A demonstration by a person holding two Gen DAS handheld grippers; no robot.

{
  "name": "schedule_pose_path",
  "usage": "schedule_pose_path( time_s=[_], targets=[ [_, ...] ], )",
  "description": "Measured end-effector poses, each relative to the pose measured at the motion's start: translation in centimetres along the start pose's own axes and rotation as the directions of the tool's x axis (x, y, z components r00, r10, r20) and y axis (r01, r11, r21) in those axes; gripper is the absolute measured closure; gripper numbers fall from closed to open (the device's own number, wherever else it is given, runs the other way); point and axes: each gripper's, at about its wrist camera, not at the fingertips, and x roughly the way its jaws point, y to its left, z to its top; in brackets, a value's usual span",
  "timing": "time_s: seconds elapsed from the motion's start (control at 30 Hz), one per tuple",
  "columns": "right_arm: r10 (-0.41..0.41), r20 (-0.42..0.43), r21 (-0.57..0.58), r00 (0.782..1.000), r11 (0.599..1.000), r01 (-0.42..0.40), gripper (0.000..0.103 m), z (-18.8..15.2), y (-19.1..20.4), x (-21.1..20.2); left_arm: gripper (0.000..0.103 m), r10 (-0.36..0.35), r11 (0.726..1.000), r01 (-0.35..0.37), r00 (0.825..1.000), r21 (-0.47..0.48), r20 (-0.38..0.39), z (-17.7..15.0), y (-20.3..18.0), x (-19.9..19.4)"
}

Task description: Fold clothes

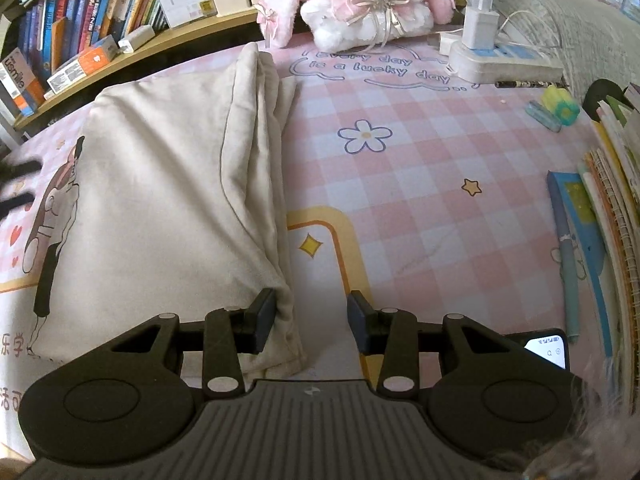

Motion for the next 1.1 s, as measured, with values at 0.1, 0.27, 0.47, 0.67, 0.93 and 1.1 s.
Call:
schedule_pose_path(
  time_s=[0.1,0.27,0.47,0.67,0.93,1.1],
  targets=[
    [0.007,0.007,0.0,1.0,1.0,-0.007,0.066,-0.1,-0.1,0.0,0.039,0.063,0.997,-0.062,0.997,0.05,-0.033,-2.2,-1.1,-1.4],
    [0.008,0.009,0.007,1.0,1.0,-0.008,0.061,-0.2,-0.3,-0.1,0.031,0.146,0.987,-0.143,0.989,0.069,-0.038,-4.9,-2.3,-2.9],
    [0.03,-0.003,0.003,1.0,1.0,-0.03,0.06,-0.3,-0.6,-0.7,0.023,0.217,0.974,-0.212,0.975,0.083,-0.049,-7.6,-3.4,-4.7],
    [0.062,-0.019,0.004,0.998,0.998,-0.062,0.06,-1.2,-1.0,-2.1,0.022,0.173,0.978,-0.166,0.984,0.127,-0.046,-7.5,-4.0,-5.8],
    [0.073,-0.008,-0.048,0.997,0.996,-0.073,0.061,-0.6,-1.0,-2.7,0.034,0.097,0.995,-0.099,0.992,-0.024,-0.077,-7.6,-3.2,-4.6],
    [0.074,-0.017,-0.046,0.997,0.996,-0.075,0.061,0.1,-1.4,-1.9,0.039,0.093,0.996,-0.092,0.991,0.014,-0.093,-8.2,-4.8,-3.4]
  ],
)
